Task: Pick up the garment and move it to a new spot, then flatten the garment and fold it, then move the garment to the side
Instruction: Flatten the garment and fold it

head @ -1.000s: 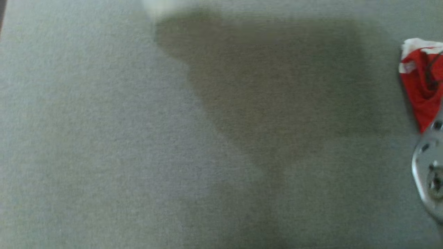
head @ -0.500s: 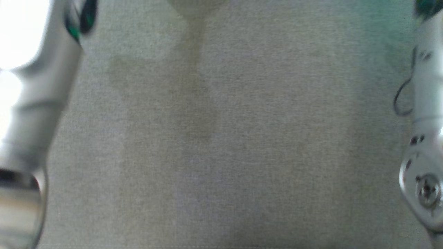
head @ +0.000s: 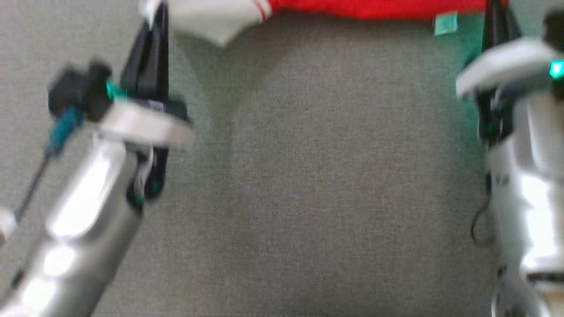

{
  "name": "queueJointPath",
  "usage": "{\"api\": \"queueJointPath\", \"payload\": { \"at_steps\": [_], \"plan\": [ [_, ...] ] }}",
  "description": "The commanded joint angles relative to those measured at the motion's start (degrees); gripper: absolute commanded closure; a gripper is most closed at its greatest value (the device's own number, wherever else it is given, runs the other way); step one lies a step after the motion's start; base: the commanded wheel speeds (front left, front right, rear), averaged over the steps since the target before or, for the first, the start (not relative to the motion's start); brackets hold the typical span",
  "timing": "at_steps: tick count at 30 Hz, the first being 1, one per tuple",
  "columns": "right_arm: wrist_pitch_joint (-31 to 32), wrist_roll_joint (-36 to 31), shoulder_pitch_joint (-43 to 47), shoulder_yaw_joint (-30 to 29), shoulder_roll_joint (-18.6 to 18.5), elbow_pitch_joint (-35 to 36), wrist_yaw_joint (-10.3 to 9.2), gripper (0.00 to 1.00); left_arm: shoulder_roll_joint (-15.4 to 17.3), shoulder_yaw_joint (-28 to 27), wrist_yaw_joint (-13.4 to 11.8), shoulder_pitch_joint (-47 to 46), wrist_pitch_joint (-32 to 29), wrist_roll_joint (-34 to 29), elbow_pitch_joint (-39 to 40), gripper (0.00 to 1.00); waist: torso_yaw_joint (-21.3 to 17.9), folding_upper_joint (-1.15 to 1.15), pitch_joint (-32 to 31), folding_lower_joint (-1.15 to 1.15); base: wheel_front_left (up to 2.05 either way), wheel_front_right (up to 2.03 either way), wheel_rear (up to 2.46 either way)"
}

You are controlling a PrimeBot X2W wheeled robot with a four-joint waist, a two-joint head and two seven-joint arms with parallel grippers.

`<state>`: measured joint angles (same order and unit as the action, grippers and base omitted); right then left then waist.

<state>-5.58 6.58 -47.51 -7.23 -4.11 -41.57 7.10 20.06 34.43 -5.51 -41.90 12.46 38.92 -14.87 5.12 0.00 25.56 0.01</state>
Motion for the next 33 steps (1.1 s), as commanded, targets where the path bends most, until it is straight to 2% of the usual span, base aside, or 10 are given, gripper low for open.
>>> {"api": "queueJointPath", "payload": {
  "at_steps": [1, 10, 15, 21, 27, 33],
  "plan": [
    [-0.7, 1.1, 1.5, 1.3, 1.2, 3.1, 0.39, 1.0, 2.9, -3.0, -0.8, 0.7, 0.6, 0.4, 3.0, 1.0, -0.3, 0.0, -2.4, -0.01, 0.0, 0.0, 0.0],
    [2.6, 7.5, 25.0, 2.3, 1.2, 18.5, 0.39, 1.0, 6.1, -2.3, -7.5, 23.0, 0.2, 3.4, 16.2, 1.0, 0.0, 0.0, -14.9, -0.01, 0.0, 0.0, 0.0],
    [9.3, 8.5, 39.0, 1.8, 1.2, 28.7, 0.39, 1.0, 8.8, -1.6, -11.6, 34.4, -2.4, 5.7, 23.9, 1.0, 0.3, 0.0, -21.7, -0.01, 0.0, 0.0, 0.0],
    [16.8, 9.7, 52.9, 0.0, 1.2, 39.7, 0.39, 1.0, 12.5, -0.3, -15.9, 45.6, -5.5, 7.5, 32.2, 1.0, 0.7, 0.0, -26.1, -0.01, 0.0, 0.0, 0.0],
    [23.2, 10.3, 60.4, 0.2, 1.2, 45.2, 0.39, 1.0, 13.6, 1.5, -17.2, 49.9, -7.2, 8.0, 34.5, 1.0, 1.0, 0.0, -26.7, -0.01, 0.0, 0.0, 0.0],
    [26.7, 11.1, 60.1, 0.4, 1.2, 43.3, 0.39, 1.0, 11.9, 2.9, -15.3, 48.2, -8.5, 9.1, 31.7, 1.0, 1.1, 0.0, -26.9, -0.01, 0.0, 0.0, 0.0]
  ]
}}
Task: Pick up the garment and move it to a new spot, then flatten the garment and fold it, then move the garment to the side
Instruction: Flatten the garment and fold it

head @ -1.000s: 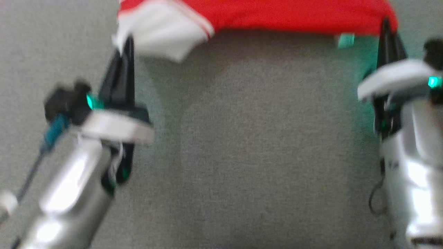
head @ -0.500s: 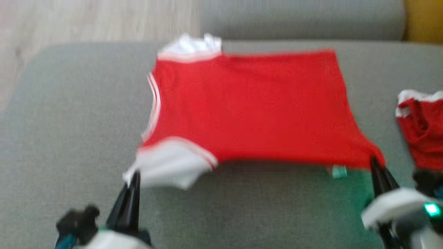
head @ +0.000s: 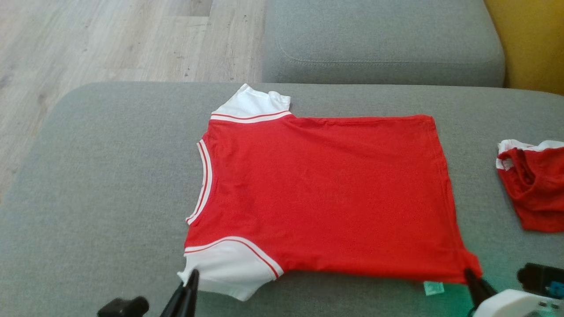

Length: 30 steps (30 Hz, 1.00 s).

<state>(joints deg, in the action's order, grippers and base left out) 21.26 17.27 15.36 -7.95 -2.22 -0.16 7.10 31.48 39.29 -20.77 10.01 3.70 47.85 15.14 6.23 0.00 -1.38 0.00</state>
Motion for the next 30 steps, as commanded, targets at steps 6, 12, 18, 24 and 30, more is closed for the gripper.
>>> {"api": "queueJointPath", "payload": {
  "at_steps": [6, 12, 18, 24, 30],
  "plan": [
    [3.6, 3.2, -6.3, 1.7, -0.7, -4.2, 0.39, 1.0, -3.1, 0.1, 4.0, -9.6, -1.9, 1.4, -4.1, 1.0, 0.3, 0.0, 0.0, 0.0, 0.0, 0.0, 0.0],
    [5.7, 3.2, -12.7, 0.9, -0.7, -8.1, 0.39, 1.0, -6.6, 0.0, 8.5, -19.6, -4.2, 2.6, -11.2, 1.0, -0.1, 0.0, 0.5, 0.0, 0.0, 0.0, 0.0],
    [8.1, 1.6, -20.2, 0.5, -0.7, -11.4, 0.39, 1.0, -8.0, 0.3, 11.4, -30.3, -7.3, 1.4, -19.6, 1.0, -1.4, 0.0, 1.3, 0.0, 0.0, 0.0, 0.0],
    [8.2, -0.1, -28.6, 0.2, -0.7, -16.4, 0.39, 1.0, -9.4, -0.3, 13.3, -36.9, -8.1, 1.3, -27.4, 1.0, -2.8, 0.0, 3.1, 0.0, 0.0, 0.0, 0.0],
    [6.8, -2.0, -36.1, 0.3, -0.7, -23.3, 0.39, 1.0, -10.5, -0.8, 14.2, -40.6, -7.4, 1.0, -33.0, 1.0, -3.4, 0.0, 5.4, 0.0, 0.0, 0.0, 0.0]
  ]
}}
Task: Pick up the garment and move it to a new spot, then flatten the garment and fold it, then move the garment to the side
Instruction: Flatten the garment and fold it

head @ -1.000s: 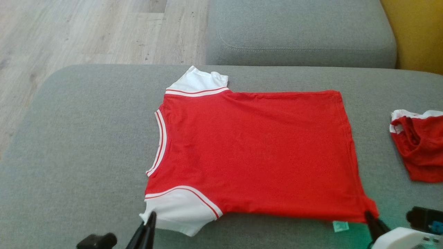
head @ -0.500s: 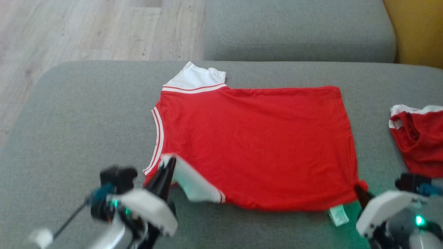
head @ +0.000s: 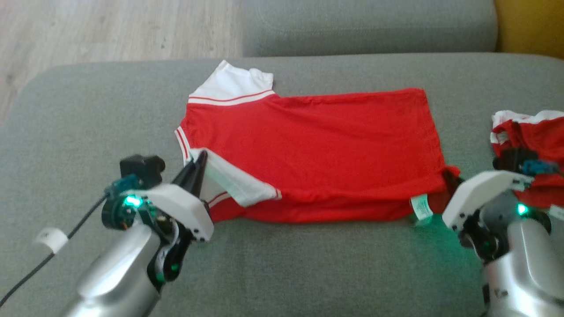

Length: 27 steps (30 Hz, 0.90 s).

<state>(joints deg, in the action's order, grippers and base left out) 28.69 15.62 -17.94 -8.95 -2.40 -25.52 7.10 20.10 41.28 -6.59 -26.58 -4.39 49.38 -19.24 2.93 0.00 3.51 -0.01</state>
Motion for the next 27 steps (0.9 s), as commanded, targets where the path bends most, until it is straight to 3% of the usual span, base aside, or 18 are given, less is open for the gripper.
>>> {"api": "queueJointPath", "payload": {
  "at_steps": [1, 8, 9, 10, 11, 12, 13, 20, 27],
  "plan": [
    [-1.2, -0.9, -3.9, 1.3, -0.5, 1.0, 0.39, 1.0, 0.7, -2.9, 0.1, -4.6, 1.1, -0.6, 0.7, 1.0, -0.1, 0.0, 0.9, 0.01, 0.0, 0.0, 0.0],
    [-5.0, -2.5, -9.7, 1.3, -0.5, -5.8, 0.39, 1.0, -0.7, -3.2, 1.1, -8.0, 3.5, -1.4, -3.5, 1.0, 0.0, 0.0, 3.2, 0.01, 0.0, 0.0, 0.0],
    [-5.6, -2.4, -10.3, 1.4, -0.5, -6.7, 0.39, 0.96, -0.9, -3.4, 1.2, -8.4, 4.1, -1.5, -4.0, 1.0, 0.0, 0.0, 3.4, 0.01, 0.0, 0.0, 0.0],
    [-6.5, -2.3, -10.9, 1.6, -0.5, -7.3, 0.39, 0.41, -1.1, -3.6, 1.3, -8.8, 4.8, -1.6, -4.4, 1.0, 0.0, 0.0, 3.6, 0.01, 0.0, 0.0, 0.0],
    [-7.6, -2.1, -11.3, 1.7, -0.5, -7.8, 0.39, 0.0, -1.3, -3.7, 1.3, -9.1, 5.4, -1.8, -4.9, 0.89, 0.0, 0.0, 3.8, 0.01, 0.0, 0.0, 0.0],
    [-8.8, -1.9, -11.8, 1.7, -0.5, -8.4, 0.39, 0.0, -1.4, -3.6, 1.3, -9.4, 6.0, -2.1, -5.2, 0.54, 0.0, 0.0, 4.0, 0.01, 0.0, 0.0, 0.0],
    [-9.9, -1.4, -12.2, 1.9, -0.5, -8.8, 0.39, 0.0, -1.5, -3.6, 1.4, -9.7, 6.6, -2.3, -5.5, 0.0, 0.0, 0.0, 4.1, 0.01, 0.0, 0.0, 0.0],
    [-16.8, 1.3, -13.5, 2.9, -0.5, -9.1, 0.39, 0.0, -1.4, -4.7, 1.7, -10.3, 10.0, -2.6, -4.5, 0.0, -0.1, 0.0, 4.5, 0.01, 0.0, 0.0, 0.0],
    [-21.2, -2.8, -9.8, 3.3, -0.5, -2.7, 0.39, 0.0, 1.8, -6.1, 0.6, -7.2, 11.1, -2.2, 2.6, 0.0, -0.3, 0.0, 3.9, 0.01, 0.0, 0.0, 0.0]
  ]
}}
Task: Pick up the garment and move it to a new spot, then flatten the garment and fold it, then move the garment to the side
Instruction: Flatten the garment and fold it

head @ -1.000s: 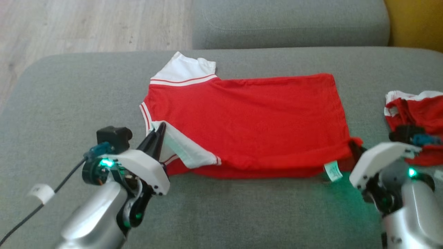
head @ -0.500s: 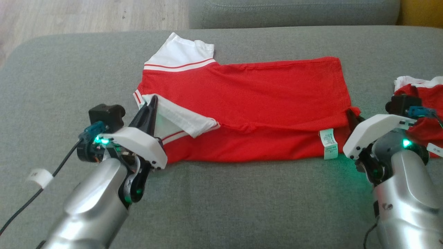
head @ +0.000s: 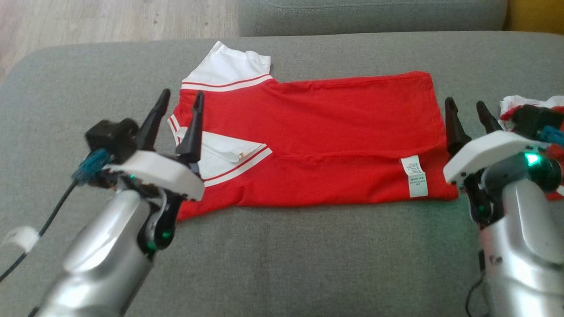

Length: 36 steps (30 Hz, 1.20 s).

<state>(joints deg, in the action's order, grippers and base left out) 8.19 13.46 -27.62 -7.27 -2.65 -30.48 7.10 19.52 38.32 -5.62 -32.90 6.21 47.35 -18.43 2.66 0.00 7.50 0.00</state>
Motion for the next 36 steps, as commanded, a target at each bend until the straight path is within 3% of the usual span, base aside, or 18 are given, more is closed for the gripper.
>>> {"api": "queueJointPath", "payload": {
  "at_steps": [1, 7, 11, 14, 23, 33, 36],
  "plan": [
    [-1.0, -1.8, 1.1, 1.5, -0.2, 3.8, 0.39, 0.0, 3.1, -3.3, -0.8, 0.3, 0.5, 0.0, 3.4, 0.0, 0.0, 0.0, -0.3, 0.0, 0.0, 0.0, 0.0],
    [-0.9, -4.8, 11.4, 1.6, -0.2, 12.9, 0.39, 0.0, 6.7, -3.0, -5.0, 11.8, -2.5, 2.6, 12.4, 0.0, 0.4, 0.0, -1.0, 0.0, 0.0, 0.0, 0.0],
    [-0.1, -3.2, 17.9, 1.4, -0.2, 17.8, 0.39, 0.0, 7.6, -2.6, -8.3, 18.8, -3.6, 4.1, 14.9, 0.0, 0.6, 0.0, -0.7, 0.0, 0.0, 0.0, 0.0],
    [0.7, -2.9, 20.9, 1.1, -0.2, 20.8, 0.39, 0.0, 6.8, -2.4, -9.2, 21.5, -4.9, 6.2, 15.2, 0.0, 0.5, 0.0, 0.0, 0.0, 0.0, 0.0, 0.0],
    [2.6, -2.4, 21.4, 2.2, -0.2, 25.1, 0.39, 0.0, 3.3, -5.4, -9.3, 20.4, -4.6, 10.9, 7.7, 0.0, -1.5, 0.0, 2.9, 0.0, 0.0, 0.0, 0.0],
    [4.0, -2.6, 19.3, 2.7, -0.2, 23.9, 0.39, 0.0, 0.9, -6.7, -6.5, 17.4, -3.9, 13.2, 1.0, 0.0, -2.1, 0.0, 5.7, 0.0, 0.0, 0.0, 0.0],
    [4.8, -2.9, 18.4, 2.5, -0.2, 21.8, 0.39, 0.0, 0.1, -6.3, -5.6, 16.3, -3.9, 13.3, -0.7, 0.38, -1.9, 0.0, 6.1, 0.0, 0.0, 0.0, 0.0]
  ]
}}
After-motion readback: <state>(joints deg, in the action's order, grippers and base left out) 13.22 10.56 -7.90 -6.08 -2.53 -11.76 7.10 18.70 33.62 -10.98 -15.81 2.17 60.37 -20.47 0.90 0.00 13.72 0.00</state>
